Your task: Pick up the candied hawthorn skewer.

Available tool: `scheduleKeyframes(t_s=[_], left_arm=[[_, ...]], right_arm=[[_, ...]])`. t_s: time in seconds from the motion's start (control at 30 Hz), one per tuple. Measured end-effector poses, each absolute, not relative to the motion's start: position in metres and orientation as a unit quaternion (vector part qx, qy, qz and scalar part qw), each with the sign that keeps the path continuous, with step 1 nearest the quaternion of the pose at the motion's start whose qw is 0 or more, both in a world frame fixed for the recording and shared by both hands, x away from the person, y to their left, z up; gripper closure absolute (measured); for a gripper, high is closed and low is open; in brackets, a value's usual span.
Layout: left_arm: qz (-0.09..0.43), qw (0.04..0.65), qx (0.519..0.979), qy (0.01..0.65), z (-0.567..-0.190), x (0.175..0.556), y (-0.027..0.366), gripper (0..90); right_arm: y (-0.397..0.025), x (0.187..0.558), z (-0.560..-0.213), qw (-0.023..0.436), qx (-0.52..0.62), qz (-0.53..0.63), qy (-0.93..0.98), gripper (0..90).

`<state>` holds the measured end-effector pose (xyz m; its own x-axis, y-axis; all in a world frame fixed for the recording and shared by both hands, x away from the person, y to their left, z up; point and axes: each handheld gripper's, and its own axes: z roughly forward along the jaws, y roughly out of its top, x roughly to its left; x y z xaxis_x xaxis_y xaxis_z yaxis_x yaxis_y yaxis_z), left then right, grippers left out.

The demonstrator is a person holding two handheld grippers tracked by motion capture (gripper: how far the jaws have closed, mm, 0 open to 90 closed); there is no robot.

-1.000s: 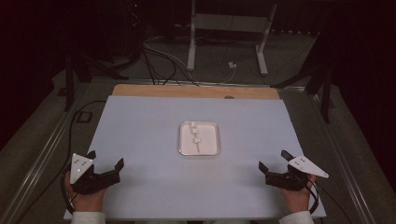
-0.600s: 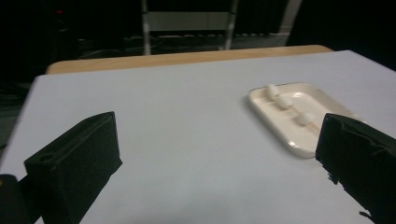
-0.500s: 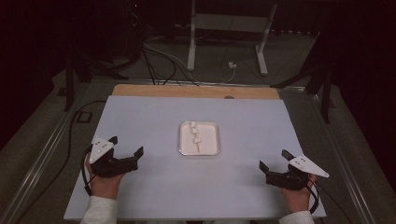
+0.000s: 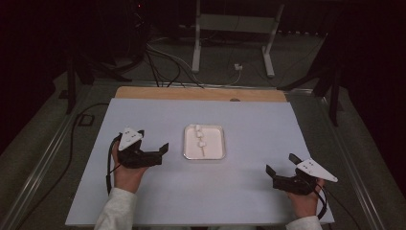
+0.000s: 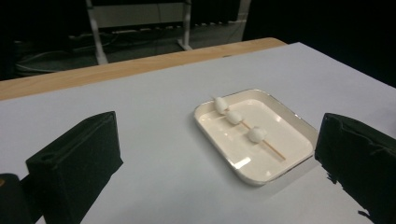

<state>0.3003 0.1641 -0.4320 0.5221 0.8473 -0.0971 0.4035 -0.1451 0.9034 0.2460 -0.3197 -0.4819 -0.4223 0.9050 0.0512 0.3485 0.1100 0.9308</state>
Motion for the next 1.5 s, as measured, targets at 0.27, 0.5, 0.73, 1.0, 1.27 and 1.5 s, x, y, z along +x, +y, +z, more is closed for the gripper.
scheduleKeyframes(t_s=[0.27,0.5,0.73,1.0,1.27,1.5], left_arm=[[0.207,0.475,0.742,0.425,-0.442,0.318,0.135,1.2],[0.196,0.461,0.755,0.423,-0.45,0.329,0.109,1.2],[0.183,0.445,0.766,0.427,-0.458,0.338,0.09,1.2],[0.175,0.425,0.775,0.434,-0.464,0.347,0.077,1.2],[0.172,0.409,0.784,0.435,-0.47,0.351,0.063,1.2],[0.163,0.394,0.79,0.441,-0.477,0.354,0.054,1.2]], right_arm=[[-0.318,0.246,-0.482,0.286,0.454,0.484,0.691,0.0],[-0.318,0.246,-0.482,0.285,0.454,0.484,0.692,0.0],[-0.318,0.246,-0.482,0.285,0.453,0.485,0.692,0.0],[-0.318,0.246,-0.482,0.284,0.453,0.486,0.692,0.0],[-0.318,0.246,-0.482,0.283,0.453,0.486,0.692,0.0],[-0.318,0.247,-0.482,0.283,0.453,0.486,0.691,0.0]])
